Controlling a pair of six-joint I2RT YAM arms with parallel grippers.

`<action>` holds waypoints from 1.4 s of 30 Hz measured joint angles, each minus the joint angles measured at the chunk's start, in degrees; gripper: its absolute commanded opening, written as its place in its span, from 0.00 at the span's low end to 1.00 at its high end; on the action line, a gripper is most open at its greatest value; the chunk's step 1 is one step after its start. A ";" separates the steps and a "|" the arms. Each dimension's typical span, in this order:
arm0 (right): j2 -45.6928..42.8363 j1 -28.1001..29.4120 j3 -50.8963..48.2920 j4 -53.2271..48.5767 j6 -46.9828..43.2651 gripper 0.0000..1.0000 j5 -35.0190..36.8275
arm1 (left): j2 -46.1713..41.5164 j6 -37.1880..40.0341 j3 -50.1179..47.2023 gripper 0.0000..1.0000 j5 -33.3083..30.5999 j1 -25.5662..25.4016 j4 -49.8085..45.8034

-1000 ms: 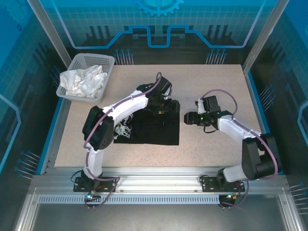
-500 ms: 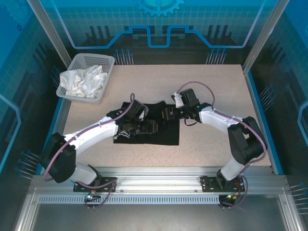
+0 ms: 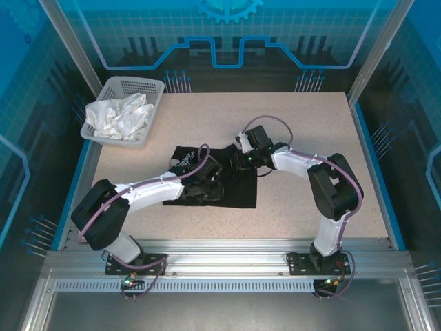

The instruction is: Fold the inside-out t-shirt

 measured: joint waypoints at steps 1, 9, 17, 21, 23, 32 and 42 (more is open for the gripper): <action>0.00 -0.11 0.42 -0.02 -0.09 0.12 0.02 | 0.24 0.46 0.31 0.08 -0.35 -0.02 0.07; -0.79 -2.43 1.11 -1.88 -0.35 0.10 -1.66 | -0.17 3.02 3.50 0.00 -1.22 -1.95 2.14; -2.54 -6.43 4.22 -6.01 0.00 0.10 -6.25 | -1.27 5.51 8.74 0.00 -0.68 -6.88 6.69; -0.57 -8.28 8.61 -9.73 -0.83 0.15 -9.20 | 1.70 5.92 12.48 0.10 0.20 -8.24 9.25; 1.62 -9.09 10.69 -10.99 -1.55 0.18 -10.34 | 4.79 6.05 14.29 0.16 0.96 -8.81 10.84; 6.69 -15.41 12.17 -17.33 -4.20 0.38 -11.93 | 13.99 6.25 18.08 0.52 7.50 -10.19 13.05; -8.57 -16.48 -0.66 -14.43 -3.54 0.56 -11.91 | -6.16 7.17 8.13 0.62 7.56 2.34 9.18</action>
